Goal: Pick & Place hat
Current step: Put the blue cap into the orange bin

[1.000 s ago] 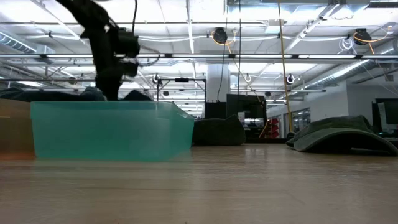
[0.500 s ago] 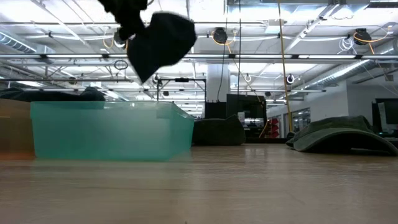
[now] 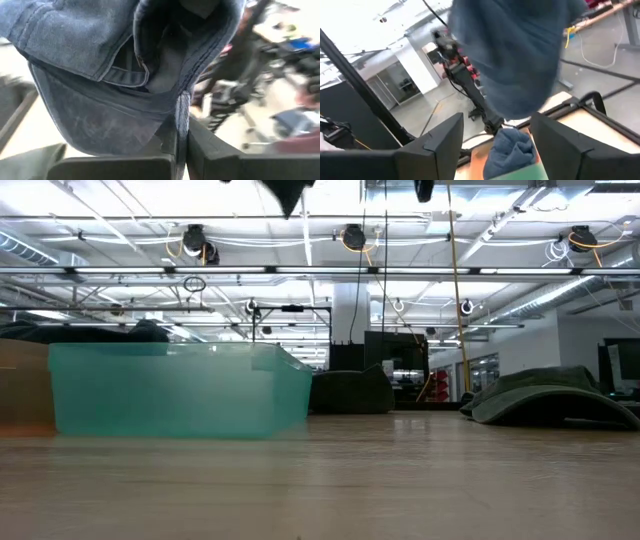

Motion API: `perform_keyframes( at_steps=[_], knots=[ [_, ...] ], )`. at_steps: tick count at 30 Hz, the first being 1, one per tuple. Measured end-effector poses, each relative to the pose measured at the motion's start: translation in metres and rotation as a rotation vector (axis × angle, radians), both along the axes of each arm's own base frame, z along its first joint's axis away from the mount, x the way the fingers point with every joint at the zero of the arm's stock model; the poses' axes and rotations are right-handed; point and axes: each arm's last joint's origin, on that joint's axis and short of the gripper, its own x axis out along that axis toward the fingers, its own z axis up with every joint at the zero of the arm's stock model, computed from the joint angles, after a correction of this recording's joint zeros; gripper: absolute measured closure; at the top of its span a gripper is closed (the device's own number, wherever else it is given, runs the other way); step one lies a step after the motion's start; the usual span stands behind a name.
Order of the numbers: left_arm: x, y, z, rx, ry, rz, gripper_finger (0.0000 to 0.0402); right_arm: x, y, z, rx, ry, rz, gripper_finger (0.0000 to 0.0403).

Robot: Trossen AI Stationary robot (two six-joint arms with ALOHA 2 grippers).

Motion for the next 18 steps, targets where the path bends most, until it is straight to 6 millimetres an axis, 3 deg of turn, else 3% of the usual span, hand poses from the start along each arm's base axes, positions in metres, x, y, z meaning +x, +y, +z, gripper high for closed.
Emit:
perform_keyframes(
  at_steps=[9,18],
  knots=[
    [0.011,-0.017,0.027,-0.048,-0.203,-0.218,0.0392,0.019,-0.004,-0.003,-0.013,-0.062,0.112,0.0184],
    [0.015,-0.031,0.049,-0.031,-0.350,-0.329,0.0392,0.034,0.001,-0.001,-0.041,-0.159,0.219,0.0179]
  ],
)
